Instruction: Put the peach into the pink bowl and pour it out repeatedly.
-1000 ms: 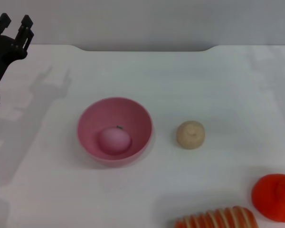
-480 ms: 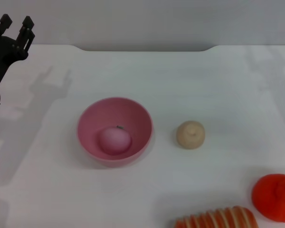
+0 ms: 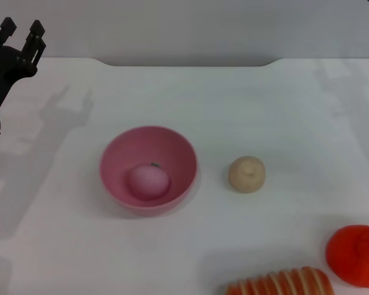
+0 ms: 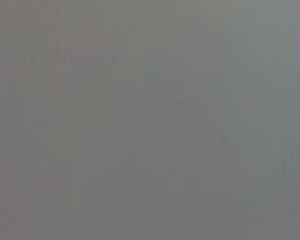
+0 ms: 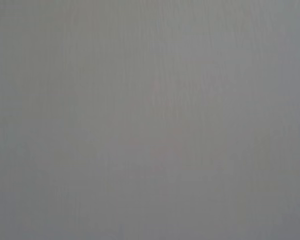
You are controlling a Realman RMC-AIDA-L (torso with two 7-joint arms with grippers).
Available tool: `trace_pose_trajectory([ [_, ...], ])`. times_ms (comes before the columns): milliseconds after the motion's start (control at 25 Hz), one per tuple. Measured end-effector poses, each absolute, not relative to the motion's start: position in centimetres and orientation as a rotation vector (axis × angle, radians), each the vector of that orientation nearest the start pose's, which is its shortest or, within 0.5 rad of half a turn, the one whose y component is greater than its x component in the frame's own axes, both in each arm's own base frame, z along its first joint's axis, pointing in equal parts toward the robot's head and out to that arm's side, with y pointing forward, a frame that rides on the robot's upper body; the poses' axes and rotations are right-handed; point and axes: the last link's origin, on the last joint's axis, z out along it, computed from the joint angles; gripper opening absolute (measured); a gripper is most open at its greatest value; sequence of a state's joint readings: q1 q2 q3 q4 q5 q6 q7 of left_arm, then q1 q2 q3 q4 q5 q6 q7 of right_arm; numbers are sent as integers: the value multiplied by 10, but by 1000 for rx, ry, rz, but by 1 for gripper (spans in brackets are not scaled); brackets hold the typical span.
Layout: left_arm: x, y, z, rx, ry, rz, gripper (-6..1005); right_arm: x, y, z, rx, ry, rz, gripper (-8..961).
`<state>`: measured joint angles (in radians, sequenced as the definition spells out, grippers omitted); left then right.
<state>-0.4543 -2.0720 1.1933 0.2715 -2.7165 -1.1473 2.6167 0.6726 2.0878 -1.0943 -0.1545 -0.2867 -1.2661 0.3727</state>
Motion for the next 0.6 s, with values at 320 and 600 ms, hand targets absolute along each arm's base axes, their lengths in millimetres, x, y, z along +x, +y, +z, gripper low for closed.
trace_pose_trajectory([
  [320, -302, 364, 22, -1689, -509, -905, 545, 240, 409, 37, -1535, 342, 1059, 618],
  [600, -301, 365, 21, -1702, -503, -903, 545, 240, 410, 37, -1536, 355, 1071, 618],
])
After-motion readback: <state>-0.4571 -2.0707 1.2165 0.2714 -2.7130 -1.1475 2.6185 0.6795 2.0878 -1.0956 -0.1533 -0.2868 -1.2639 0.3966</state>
